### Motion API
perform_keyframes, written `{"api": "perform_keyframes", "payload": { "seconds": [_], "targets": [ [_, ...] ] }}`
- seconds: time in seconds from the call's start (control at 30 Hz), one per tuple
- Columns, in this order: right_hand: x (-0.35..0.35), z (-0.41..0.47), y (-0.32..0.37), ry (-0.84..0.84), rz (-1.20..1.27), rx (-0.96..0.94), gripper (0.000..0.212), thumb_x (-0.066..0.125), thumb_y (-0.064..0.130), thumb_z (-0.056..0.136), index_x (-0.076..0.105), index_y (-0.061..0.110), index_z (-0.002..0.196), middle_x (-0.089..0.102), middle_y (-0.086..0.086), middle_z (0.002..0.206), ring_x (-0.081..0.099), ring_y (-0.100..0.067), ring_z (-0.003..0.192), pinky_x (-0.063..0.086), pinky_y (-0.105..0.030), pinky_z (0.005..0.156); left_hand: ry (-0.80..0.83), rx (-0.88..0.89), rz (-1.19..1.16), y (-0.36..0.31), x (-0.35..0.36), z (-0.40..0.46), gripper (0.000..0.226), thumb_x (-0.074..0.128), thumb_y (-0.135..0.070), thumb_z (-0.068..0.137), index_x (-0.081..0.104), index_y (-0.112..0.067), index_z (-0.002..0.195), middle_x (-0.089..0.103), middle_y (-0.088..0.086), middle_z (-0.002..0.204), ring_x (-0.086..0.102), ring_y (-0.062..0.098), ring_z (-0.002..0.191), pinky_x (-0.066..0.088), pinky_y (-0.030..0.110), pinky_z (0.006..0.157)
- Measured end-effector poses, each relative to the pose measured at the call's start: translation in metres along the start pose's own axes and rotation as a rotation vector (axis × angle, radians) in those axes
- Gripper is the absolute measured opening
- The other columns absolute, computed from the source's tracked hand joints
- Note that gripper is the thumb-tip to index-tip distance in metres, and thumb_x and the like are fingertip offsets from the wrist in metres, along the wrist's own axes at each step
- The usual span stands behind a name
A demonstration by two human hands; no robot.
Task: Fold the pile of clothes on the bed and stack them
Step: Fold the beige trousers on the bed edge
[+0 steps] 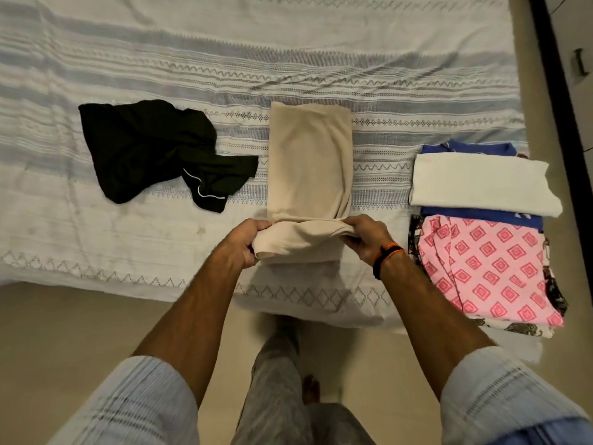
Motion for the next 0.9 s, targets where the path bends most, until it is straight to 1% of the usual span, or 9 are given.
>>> {"api": "perform_keyframes", "payload": {
  "seconds": [0.13,0.2,0.27,0.33,0.43,0.57,0.63,0.8,0.9],
  "targets": [
    [0.027,0.034,0.028,-0.006,0.082,0.021,0.036,0.063,-0.003,0.086,0.059,-0.005,0.122,0.065,-0.017,0.105,0.065,-0.02,0.078,0.054,-0.023,0.047,0.018,-0.011,-0.239,-0.042,0.009,0.033,0.021,0.054,-0.018,0.099,0.062,-0.002,0.11,0.07,0.014,0.089,0.07,0.024,0.068,0.057,0.032,0.045],
    [0.041,0.051,0.039,0.08,0.249,0.023,0.02,0.058,0.006,0.094,0.06,0.003,0.114,0.064,-0.01,0.098,0.065,-0.019,0.085,0.059,-0.027,0.057,0.049,0.049,-0.535,-0.062,0.01,0.055,0.033,0.054,-0.028,0.1,0.059,0.002,0.113,0.065,0.019,0.111,0.071,0.029,0.086,0.06,0.037,0.068],
    [0.052,0.059,0.046,0.155,0.335,0.008,0.01,0.056,0.018,0.099,0.056,0.011,0.106,0.059,-0.006,0.098,0.064,-0.023,0.102,0.059,-0.03,0.072,0.098,0.082,-0.674,-0.072,0.01,0.075,0.053,0.049,-0.038,0.101,0.045,0.005,0.133,0.052,0.022,0.135,0.058,0.033,0.12,0.049,0.041,0.1],
    [0.056,0.067,0.042,0.125,0.191,-0.006,0.012,0.06,0.021,0.097,0.056,0.011,0.103,0.058,-0.008,0.103,0.063,-0.025,0.101,0.056,-0.031,0.073,0.055,0.118,-0.475,-0.071,0.012,0.091,0.058,0.045,-0.036,0.103,0.034,0.004,0.144,0.051,0.019,0.136,0.054,0.031,0.124,0.045,0.036,0.103],
    [0.053,0.078,0.029,0.023,-0.445,-0.159,0.054,0.073,0.022,0.086,0.05,0.008,0.133,0.063,-0.011,0.118,0.064,-0.025,0.104,0.056,-0.04,0.087,-0.092,0.254,0.077,-0.061,0.011,0.107,0.05,0.061,-0.02,0.096,0.046,-0.005,0.142,0.063,0.005,0.113,0.063,0.018,0.097,0.051,0.03,0.083],
    [0.062,0.077,0.008,0.136,-1.394,-0.509,0.074,0.07,0.034,0.082,0.038,0.011,0.145,0.049,-0.015,0.143,0.046,-0.033,0.129,0.042,-0.04,0.105,-0.077,0.519,1.086,-0.043,0.019,0.115,0.077,0.08,-0.023,0.078,0.043,-0.014,0.145,0.043,0.0,0.148,0.043,0.017,0.135,0.032,0.02,0.106],
    [0.068,0.073,-0.012,0.224,-1.687,-0.666,0.074,0.067,0.034,0.081,0.036,0.009,0.143,0.033,-0.019,0.154,0.037,-0.036,0.135,0.037,-0.043,0.109,-0.039,0.608,1.472,-0.024,0.024,0.12,0.094,0.082,-0.034,0.074,0.03,-0.017,0.151,0.019,0.004,0.162,0.024,0.022,0.146,0.022,0.027,0.115],
    [0.063,0.082,-0.051,0.249,-1.905,-0.731,0.097,0.072,0.024,0.078,0.015,0.005,0.154,0.005,-0.027,0.161,0.012,-0.041,0.148,0.012,-0.05,0.122,-0.146,0.67,1.882,0.007,0.028,0.129,0.105,0.075,-0.027,0.081,0.002,-0.015,0.156,-0.011,0.012,0.163,0.003,0.031,0.15,0.009,0.038,0.121],
    [0.063,0.088,-0.059,0.171,-1.94,-0.837,0.084,0.065,0.007,0.081,0.021,0.0,0.152,0.013,-0.031,0.158,0.021,-0.045,0.145,0.019,-0.055,0.12,-0.176,0.672,1.897,0.011,0.029,0.13,0.099,0.067,-0.014,0.087,-0.004,-0.013,0.156,-0.015,0.014,0.162,-0.001,0.033,0.15,0.006,0.04,0.121]
  ]
}}
Point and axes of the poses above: each hand's wrist, its own z-axis towards the middle knuckle, its own x-axis out of the palm, y = z × x, the point moved 5 cm from there along z, towards the middle knuckle
